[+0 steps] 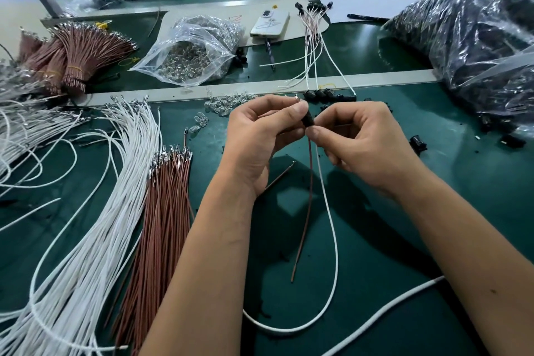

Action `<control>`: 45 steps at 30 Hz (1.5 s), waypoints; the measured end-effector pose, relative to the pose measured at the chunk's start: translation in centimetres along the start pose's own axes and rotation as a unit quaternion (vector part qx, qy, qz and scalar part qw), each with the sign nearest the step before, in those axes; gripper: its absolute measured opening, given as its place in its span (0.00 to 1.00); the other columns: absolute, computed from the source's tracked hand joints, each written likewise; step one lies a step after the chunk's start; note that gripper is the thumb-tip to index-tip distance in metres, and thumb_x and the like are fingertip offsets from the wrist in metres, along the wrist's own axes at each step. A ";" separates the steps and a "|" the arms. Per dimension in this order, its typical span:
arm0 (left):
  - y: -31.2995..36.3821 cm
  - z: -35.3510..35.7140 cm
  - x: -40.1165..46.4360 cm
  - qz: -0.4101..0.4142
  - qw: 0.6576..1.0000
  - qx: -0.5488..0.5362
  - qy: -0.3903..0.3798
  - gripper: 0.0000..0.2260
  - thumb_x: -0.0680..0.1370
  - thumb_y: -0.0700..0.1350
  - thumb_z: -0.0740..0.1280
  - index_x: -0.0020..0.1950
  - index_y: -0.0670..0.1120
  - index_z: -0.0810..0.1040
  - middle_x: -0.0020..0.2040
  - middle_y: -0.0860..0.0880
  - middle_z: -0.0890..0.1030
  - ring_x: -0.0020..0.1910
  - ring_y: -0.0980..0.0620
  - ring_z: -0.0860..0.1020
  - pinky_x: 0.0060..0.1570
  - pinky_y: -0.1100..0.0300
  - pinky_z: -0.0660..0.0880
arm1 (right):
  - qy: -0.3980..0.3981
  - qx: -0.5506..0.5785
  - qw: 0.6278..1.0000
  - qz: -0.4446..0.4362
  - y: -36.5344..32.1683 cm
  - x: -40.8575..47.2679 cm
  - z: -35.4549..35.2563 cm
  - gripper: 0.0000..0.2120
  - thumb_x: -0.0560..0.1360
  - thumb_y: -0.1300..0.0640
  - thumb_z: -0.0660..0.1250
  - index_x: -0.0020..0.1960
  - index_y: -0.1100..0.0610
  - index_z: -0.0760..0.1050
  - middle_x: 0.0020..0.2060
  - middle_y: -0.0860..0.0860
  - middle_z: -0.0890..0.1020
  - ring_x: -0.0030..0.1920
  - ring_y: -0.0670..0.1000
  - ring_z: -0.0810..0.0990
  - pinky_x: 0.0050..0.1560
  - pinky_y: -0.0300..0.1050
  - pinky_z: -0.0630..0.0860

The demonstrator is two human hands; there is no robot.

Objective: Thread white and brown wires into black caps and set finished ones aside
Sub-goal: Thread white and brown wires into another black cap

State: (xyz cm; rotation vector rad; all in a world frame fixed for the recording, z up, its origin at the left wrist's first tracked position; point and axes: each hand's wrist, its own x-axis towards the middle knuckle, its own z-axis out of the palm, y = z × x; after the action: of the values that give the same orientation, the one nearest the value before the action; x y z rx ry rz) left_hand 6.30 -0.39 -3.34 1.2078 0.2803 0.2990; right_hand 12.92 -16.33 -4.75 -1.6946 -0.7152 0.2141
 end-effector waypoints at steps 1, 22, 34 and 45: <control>0.0 0.0 0.0 -0.005 1.000 -0.003 0.006 0.04 0.75 0.34 0.73 0.42 0.42 0.83 0.38 0.44 0.83 0.37 0.50 0.82 0.42 0.60 0.81 | 0.001 -0.007 1.000 0.000 0.1 0.0 -0.1 0.07 0.77 0.59 0.76 0.41 0.54 0.82 0.25 0.46 0.78 0.24 0.46 0.73 0.26 0.35 0.69; -0.2 -0.3 0.2 0.019 1.000 -0.022 0.009 0.04 0.76 0.32 0.70 0.44 0.38 0.84 0.39 0.43 0.85 0.39 0.49 0.84 0.43 0.59 0.82 | -0.014 -0.084 0.996 -0.015 0.2 0.1 -0.1 0.06 0.78 0.58 0.75 0.42 0.56 0.84 0.25 0.47 0.78 0.22 0.42 0.71 0.27 0.31 0.67; 0.0 0.0 -0.1 0.125 0.991 0.041 -0.030 0.09 0.69 0.28 0.75 0.46 0.36 0.82 0.42 0.42 0.84 0.41 0.51 0.83 0.49 0.56 0.81 | 0.049 -0.066 0.992 -0.097 0.2 0.2 0.0 0.04 0.76 0.58 0.77 0.43 0.57 0.85 0.27 0.42 0.79 0.24 0.42 0.74 0.30 0.31 0.68; 0.2 0.0 -0.2 0.108 0.993 0.044 -0.011 0.02 0.75 0.36 0.73 0.43 0.41 0.82 0.42 0.40 0.83 0.42 0.47 0.80 0.42 0.58 0.79 | 0.040 -0.066 0.991 -0.112 0.3 0.3 0.0 0.07 0.76 0.62 0.77 0.43 0.51 0.83 0.28 0.43 0.80 0.26 0.44 0.76 0.31 0.33 0.71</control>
State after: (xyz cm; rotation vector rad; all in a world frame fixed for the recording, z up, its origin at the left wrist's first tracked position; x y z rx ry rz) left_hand 6.09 -0.46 -3.16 1.3304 0.1446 0.4656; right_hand 13.32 -16.19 -4.97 -1.7204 -0.8669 -0.0600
